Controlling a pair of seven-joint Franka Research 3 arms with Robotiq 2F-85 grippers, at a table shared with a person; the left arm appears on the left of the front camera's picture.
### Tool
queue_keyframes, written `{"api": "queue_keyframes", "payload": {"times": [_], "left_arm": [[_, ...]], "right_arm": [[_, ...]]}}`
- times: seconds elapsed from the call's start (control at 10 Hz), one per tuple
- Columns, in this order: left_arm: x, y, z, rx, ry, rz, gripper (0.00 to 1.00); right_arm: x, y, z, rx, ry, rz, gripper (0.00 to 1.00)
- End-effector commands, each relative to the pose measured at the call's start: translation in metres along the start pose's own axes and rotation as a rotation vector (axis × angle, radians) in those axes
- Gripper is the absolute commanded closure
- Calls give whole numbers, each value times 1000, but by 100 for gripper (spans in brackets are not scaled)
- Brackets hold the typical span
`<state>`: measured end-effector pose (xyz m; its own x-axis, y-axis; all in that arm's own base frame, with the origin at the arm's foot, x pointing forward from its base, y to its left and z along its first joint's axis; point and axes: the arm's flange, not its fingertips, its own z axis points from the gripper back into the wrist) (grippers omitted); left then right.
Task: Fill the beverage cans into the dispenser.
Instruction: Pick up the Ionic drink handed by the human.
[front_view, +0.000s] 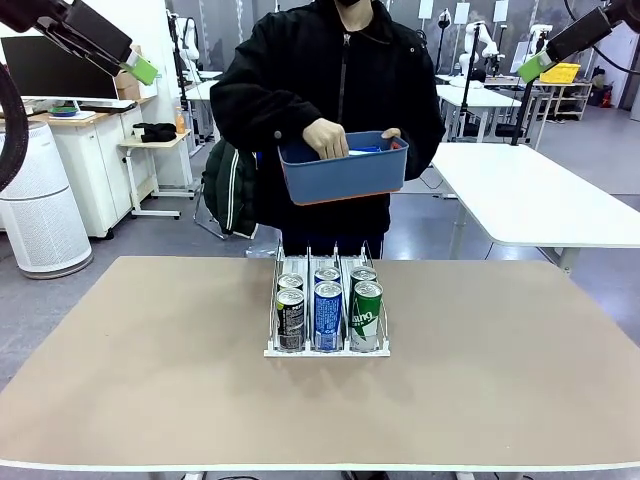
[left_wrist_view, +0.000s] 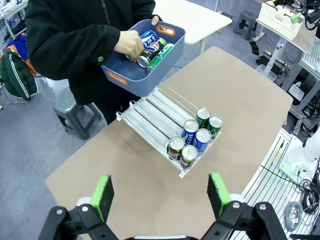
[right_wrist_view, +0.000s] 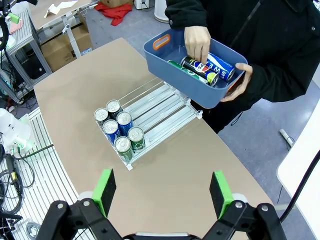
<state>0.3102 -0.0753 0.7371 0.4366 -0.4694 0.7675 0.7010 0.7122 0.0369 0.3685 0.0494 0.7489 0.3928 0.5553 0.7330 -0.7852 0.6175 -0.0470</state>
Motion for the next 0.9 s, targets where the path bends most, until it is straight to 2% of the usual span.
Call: {"api": "queue_keyframes", "payload": {"times": [0.0,0.8], "left_arm": [[0,1,0,0,-2,-3,0],[0,1,0,0,-2,-3,0]], "right_arm": [[-1,-1,-1,7,-7,-4,0],[-1,-1,-1,7,-7,-4,0]]}}
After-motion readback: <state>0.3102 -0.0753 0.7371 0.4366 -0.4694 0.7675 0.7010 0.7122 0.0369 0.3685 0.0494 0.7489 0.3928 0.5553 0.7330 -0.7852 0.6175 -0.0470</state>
